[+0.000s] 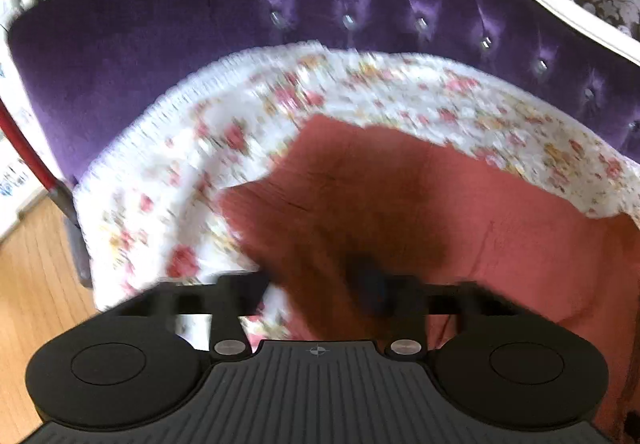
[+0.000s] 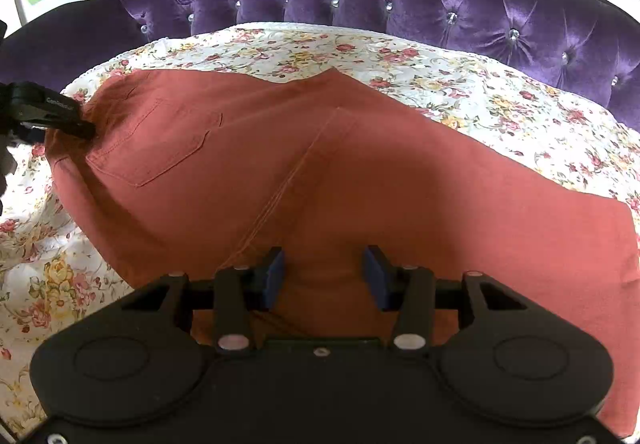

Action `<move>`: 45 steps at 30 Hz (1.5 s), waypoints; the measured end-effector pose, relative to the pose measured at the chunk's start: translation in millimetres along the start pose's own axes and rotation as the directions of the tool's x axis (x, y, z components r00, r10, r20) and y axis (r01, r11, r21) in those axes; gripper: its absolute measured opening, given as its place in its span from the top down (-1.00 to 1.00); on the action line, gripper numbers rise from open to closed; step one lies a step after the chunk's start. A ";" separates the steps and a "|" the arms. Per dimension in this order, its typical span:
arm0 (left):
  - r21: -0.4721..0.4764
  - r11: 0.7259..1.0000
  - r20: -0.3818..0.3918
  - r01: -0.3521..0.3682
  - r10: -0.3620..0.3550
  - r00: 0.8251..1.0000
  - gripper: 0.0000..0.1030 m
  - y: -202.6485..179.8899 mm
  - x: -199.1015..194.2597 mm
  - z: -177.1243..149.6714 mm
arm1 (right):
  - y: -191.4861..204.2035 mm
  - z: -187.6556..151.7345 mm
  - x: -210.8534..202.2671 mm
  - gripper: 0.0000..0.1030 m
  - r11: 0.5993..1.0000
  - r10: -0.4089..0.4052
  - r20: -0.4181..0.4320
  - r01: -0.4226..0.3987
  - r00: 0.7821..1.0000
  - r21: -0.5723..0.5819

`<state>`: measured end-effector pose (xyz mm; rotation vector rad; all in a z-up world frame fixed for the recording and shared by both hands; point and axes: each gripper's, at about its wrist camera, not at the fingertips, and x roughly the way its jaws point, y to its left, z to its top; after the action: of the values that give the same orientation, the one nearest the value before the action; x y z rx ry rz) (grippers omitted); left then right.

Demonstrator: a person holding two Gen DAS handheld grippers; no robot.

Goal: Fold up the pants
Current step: 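Grasp the pants waistband end with the left gripper, then lift the waistband with the left gripper and fold it toward the hems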

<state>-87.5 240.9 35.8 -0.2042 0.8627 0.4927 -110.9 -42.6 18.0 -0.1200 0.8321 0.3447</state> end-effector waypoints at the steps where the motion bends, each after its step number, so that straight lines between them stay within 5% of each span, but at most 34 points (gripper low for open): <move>1: 0.006 1.000 0.008 0.013 -0.013 1.000 0.67 -0.2 -3.2 1.8 | -0.2 0.2 -0.1 -0.06 1.000 0.000 0.000 0.000 1.000 0.000; 9: 0.123 0.992 0.215 0.006 -0.032 0.976 0.69 -33.0 -84.9 13.3 | -6.2 0.0 -4.2 -0.06 0.999 0.030 0.008 -0.030 1.000 0.025; 14: 0.329 0.942 0.399 -0.061 -0.080 0.914 0.69 -94.7 -148.4 1.6 | -30.6 -3.3 -17.9 0.02 0.989 0.083 0.026 -0.085 0.996 0.123; 19: 0.526 0.848 0.474 -0.072 -0.222 0.852 0.69 -174.3 -185.2 -35.1 | -70.5 -15.8 -40.9 0.02 0.976 0.027 0.061 -0.039 0.998 0.213; 24: 0.676 0.733 0.362 0.077 -0.422 0.831 0.66 -249.0 -196.5 -79.3 | -120.3 -38.1 -60.8 0.02 0.948 -0.045 0.058 0.024 0.997 0.316; 29: 0.758 0.592 0.114 0.274 -0.534 0.838 0.62 -302.5 -177.2 -116.5 | -162.8 -56.0 -73.3 0.05 0.917 -0.064 0.053 0.038 0.997 0.398; 34: 0.744 0.596 0.082 0.303 -0.532 0.843 0.63 -305.5 -169.8 -123.5 | -177.2 -59.5 -76.3 0.13 0.911 -0.046 0.055 0.019 0.997 0.413; 38: 0.708 0.602 0.055 0.369 -0.568 0.821 0.63 -289.9 -185.3 -120.0 | -180.3 -61.6 -74.7 0.14 0.907 -0.036 0.054 0.010 0.998 0.421; 42: 0.691 0.573 0.008 0.440 -0.615 0.788 0.63 -285.0 -194.6 -117.8 | -183.6 -63.6 -76.0 0.14 0.904 -0.029 0.053 0.003 0.998 0.428; 45: 0.694 0.576 0.017 0.432 -0.613 0.790 0.63 -288.8 -197.7 -121.8 | -187.4 -64.1 -74.2 0.15 0.900 -0.022 0.048 -0.001 0.999 0.435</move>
<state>-135.7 -120.3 102.8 0.2641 0.6238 -0.3802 -137.3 -252.4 24.5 0.3023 0.8381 0.1431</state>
